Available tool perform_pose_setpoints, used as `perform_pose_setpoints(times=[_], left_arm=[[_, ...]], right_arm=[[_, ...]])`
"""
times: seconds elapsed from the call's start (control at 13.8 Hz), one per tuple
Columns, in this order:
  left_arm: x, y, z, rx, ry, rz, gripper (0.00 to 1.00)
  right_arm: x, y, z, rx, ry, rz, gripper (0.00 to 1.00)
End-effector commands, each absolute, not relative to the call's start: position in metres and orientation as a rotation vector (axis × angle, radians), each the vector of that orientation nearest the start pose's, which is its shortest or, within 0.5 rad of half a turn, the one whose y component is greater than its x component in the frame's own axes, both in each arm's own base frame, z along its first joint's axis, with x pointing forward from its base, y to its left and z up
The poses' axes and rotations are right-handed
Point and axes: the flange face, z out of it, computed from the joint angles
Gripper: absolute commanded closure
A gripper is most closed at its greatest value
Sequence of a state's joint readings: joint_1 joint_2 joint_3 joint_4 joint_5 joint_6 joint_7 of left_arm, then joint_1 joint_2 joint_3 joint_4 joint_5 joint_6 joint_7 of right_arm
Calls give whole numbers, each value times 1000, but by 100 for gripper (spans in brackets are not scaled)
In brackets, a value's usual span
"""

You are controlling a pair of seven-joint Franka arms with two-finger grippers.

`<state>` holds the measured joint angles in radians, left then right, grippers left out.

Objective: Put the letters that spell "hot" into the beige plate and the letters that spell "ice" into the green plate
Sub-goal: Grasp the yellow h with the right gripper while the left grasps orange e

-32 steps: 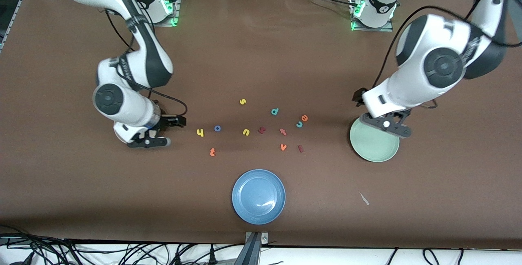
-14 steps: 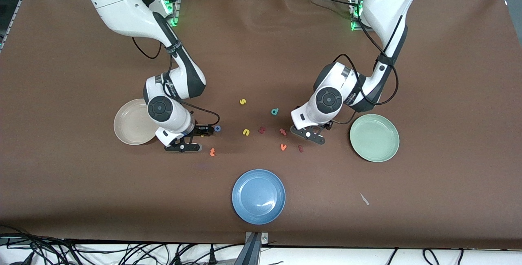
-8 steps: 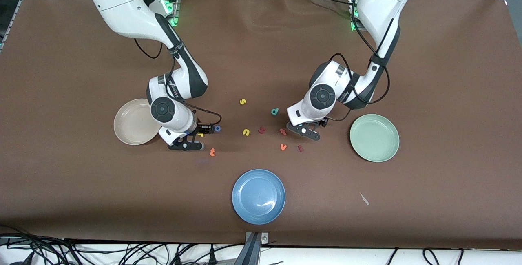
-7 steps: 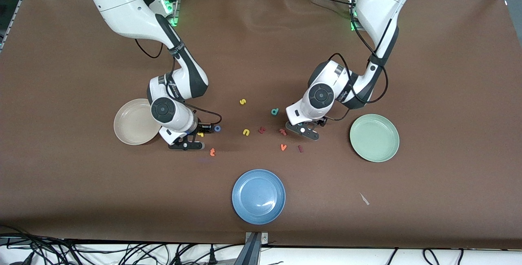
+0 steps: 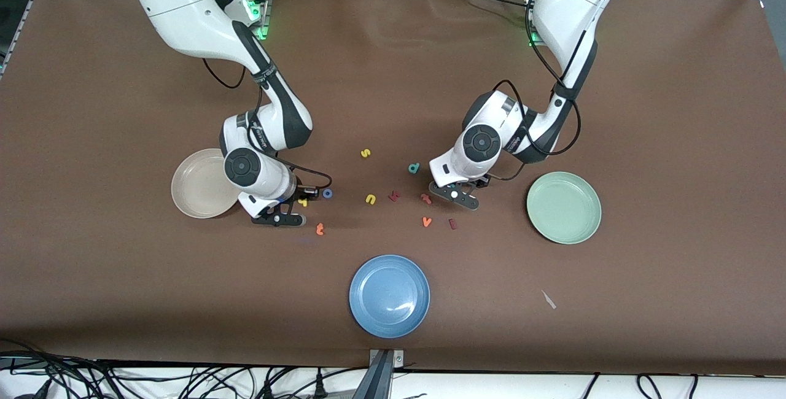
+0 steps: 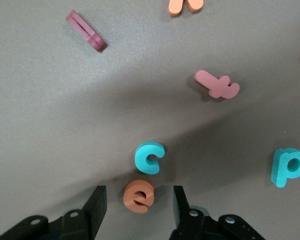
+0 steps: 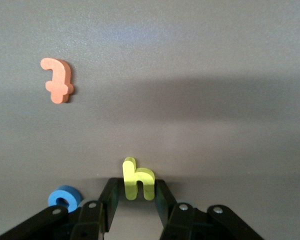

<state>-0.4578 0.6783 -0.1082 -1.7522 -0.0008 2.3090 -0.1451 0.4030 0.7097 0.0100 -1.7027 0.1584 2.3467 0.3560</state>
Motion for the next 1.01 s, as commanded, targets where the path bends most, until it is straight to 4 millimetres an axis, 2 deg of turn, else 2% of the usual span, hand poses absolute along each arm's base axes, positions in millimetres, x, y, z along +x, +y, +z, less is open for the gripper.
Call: perform_pose_setpoints(times=[0.0, 0.22, 0.36, 0.58, 0.72, 0.79, 0.94], left_arm=[[547, -344, 170, -3097, 625, 182, 49], [547, -344, 174, -3094, 628, 184, 82], [548, -343, 177, -3094, 629, 183, 97], [552, -341, 197, -3086, 635, 187, 100], [557, -334, 226, -3073, 627, 220, 100], [561, -325, 239, -3063, 654, 234, 100], [576, -287, 252, -3044, 741, 280, 100]], right_arm=[[609, 272, 175, -3030, 123, 175, 63], [611, 267, 172, -3039, 72, 177, 71], [610, 268, 171, -3038, 76, 180, 72], [615, 271, 177, -3033, 73, 168, 73], [618, 272, 184, -3032, 69, 176, 74], [620, 271, 188, -3032, 68, 180, 74], [630, 261, 202, -3031, 89, 201, 75]])
